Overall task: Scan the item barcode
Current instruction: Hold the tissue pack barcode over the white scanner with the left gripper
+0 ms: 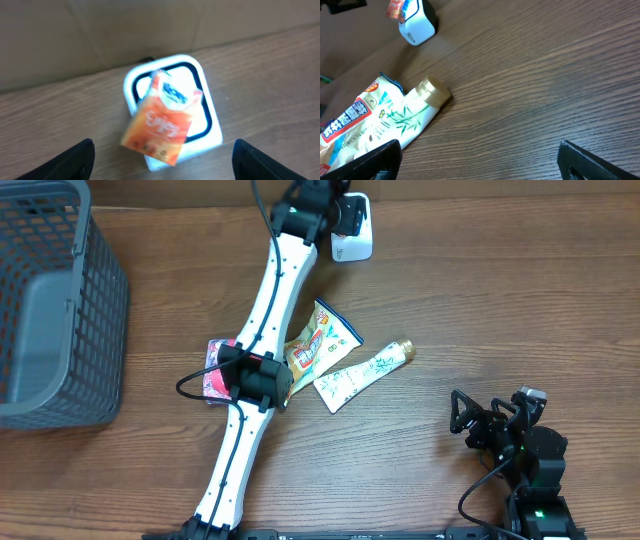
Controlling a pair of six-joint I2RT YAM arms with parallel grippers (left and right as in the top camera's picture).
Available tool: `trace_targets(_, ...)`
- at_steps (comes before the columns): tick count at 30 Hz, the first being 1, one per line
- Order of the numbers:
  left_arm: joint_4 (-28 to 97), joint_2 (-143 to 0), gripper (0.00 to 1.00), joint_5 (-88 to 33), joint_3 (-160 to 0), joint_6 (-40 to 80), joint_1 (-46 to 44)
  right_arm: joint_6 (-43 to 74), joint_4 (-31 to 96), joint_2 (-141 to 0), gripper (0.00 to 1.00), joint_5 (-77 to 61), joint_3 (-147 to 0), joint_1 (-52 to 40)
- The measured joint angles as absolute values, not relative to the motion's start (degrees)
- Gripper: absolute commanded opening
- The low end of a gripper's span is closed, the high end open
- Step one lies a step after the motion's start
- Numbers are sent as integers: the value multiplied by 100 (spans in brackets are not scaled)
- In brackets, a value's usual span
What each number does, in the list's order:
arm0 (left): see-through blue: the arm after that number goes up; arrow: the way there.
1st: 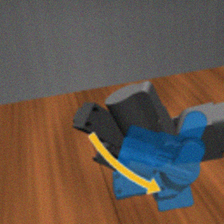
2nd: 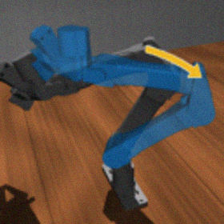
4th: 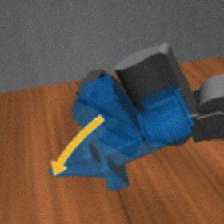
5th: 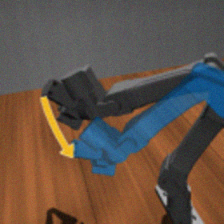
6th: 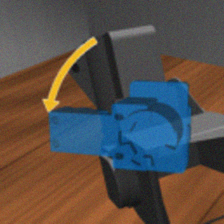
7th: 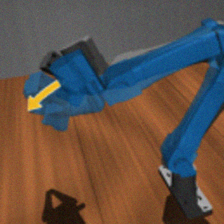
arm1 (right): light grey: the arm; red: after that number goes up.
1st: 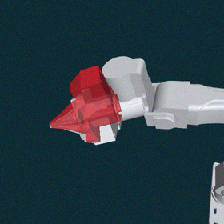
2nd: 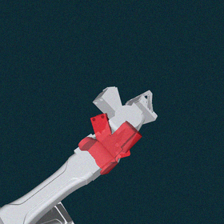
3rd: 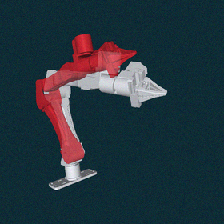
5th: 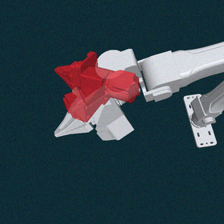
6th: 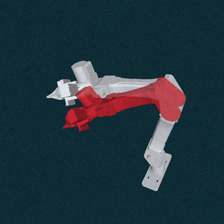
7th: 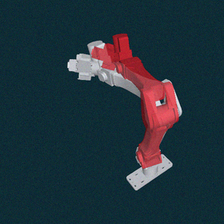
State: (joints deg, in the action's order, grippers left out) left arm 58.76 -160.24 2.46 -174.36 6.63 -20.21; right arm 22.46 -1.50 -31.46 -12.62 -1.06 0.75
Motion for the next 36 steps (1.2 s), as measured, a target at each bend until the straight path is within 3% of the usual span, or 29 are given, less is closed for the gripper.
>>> trace_targets(12,5559,-16024,76,211,-16877,615,-1859,2250,-150,-3146,100,-1262,-106,75)
trace_targets(16,5524,-16024,71,180,-16866,604,-1865,2250,-148,-3146,100,-1262,-106,75)
trace_targets(36,5319,-16024,68,-51,-16719,670,-1865,2248,-150,-3146,100,-1262,-106,75)
